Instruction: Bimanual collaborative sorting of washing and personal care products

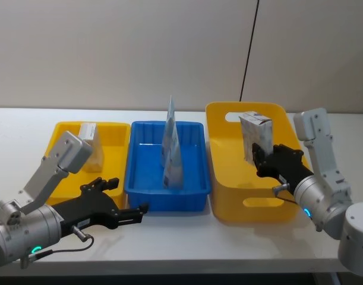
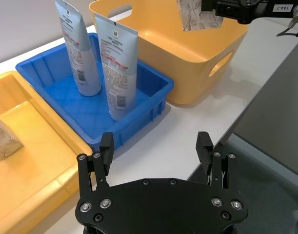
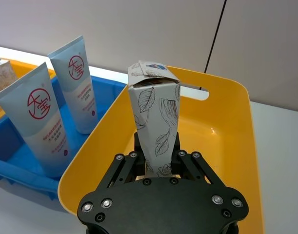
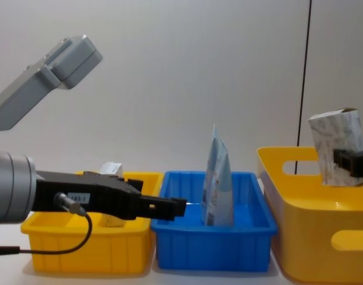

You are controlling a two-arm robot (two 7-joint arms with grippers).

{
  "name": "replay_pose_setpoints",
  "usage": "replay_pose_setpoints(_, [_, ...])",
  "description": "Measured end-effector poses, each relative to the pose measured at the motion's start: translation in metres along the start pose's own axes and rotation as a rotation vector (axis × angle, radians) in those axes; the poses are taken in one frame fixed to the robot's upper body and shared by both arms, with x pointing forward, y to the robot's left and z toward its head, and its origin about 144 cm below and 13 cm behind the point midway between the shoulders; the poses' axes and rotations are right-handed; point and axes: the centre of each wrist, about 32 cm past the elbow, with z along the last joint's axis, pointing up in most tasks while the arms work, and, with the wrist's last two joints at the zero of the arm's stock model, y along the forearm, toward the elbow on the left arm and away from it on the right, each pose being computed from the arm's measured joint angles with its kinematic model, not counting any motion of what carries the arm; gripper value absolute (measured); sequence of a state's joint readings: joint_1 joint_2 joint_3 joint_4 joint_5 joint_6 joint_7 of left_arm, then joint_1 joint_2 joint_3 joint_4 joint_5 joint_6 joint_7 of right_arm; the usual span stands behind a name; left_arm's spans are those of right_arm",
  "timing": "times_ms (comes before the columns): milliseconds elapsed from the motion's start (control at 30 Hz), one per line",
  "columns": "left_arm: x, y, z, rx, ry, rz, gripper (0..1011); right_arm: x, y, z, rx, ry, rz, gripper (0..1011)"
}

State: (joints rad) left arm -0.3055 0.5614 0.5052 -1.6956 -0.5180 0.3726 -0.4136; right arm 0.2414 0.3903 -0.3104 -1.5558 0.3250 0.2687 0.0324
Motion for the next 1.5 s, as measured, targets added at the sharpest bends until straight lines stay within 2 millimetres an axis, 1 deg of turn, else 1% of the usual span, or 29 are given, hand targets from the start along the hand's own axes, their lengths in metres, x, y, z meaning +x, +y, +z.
replay_pose_setpoints(200, [0.000,0.000,0.000,0.000,0.000,0.001,1002,-0.001,0.003,-0.001,-0.007,-0.008,-0.007,255])
replay_pose_setpoints(267, [0.000,0.000,0.000,0.000,0.000,0.001,1001,-0.001,0.005,-0.002,-0.009,-0.010,-0.009,300])
replay_pose_setpoints(300, [0.000,0.000,0.000,0.000,0.000,0.001,1001,-0.001,0.005,-0.002,-0.009,-0.011,-0.010,356])
replay_pose_setpoints(367, [0.000,0.000,0.000,0.000,0.000,0.000,1001,-0.002,0.006,-0.002,-0.010,-0.013,-0.011,406])
replay_pose_setpoints(400, [0.000,0.000,0.000,0.000,0.000,0.001,1001,-0.002,0.006,-0.002,-0.011,-0.013,-0.012,471])
replay_pose_setpoints(533, [0.000,0.000,0.000,0.000,0.000,0.000,1001,-0.002,0.007,-0.002,-0.012,-0.015,-0.014,555])
replay_pose_setpoints(567, [0.000,0.000,0.000,0.000,0.000,0.001,1001,-0.003,0.007,-0.002,-0.013,-0.016,-0.014,616])
replay_pose_setpoints(667, [0.000,0.000,0.000,0.000,0.000,0.001,1001,-0.003,0.008,-0.002,-0.013,-0.017,-0.015,678])
replay_pose_setpoints(700, [0.000,0.000,0.000,0.000,0.000,0.001,1002,-0.003,0.008,-0.003,-0.014,-0.018,-0.015,738])
replay_pose_setpoints(733, [0.000,0.000,0.000,0.000,0.000,0.001,1001,-0.003,0.008,-0.003,-0.014,-0.018,-0.016,758])
replay_pose_setpoints(767, [0.000,0.000,0.000,0.000,0.000,0.001,1001,-0.003,0.008,-0.003,-0.014,-0.019,-0.016,817])
replay_pose_setpoints(867, [0.000,0.000,0.000,0.000,0.000,0.000,1001,-0.003,0.008,-0.003,-0.015,-0.019,-0.016,872])
replay_pose_setpoints(933, [0.000,0.000,0.000,0.000,0.000,0.001,1001,-0.003,0.009,-0.003,-0.015,-0.020,-0.016,925])
replay_pose_setpoints(967, [0.000,0.000,0.000,0.000,0.000,0.000,1001,-0.003,0.009,-0.003,-0.015,-0.020,-0.016,968])
replay_pose_setpoints(1033, [0.000,0.000,0.000,0.000,0.000,0.000,1002,-0.003,0.009,-0.003,-0.016,-0.020,-0.013,1002])
replay_pose_setpoints(1500, [0.000,0.000,0.000,0.000,0.000,0.000,1001,-0.009,0.011,0.009,-0.005,-0.030,0.108,1002])
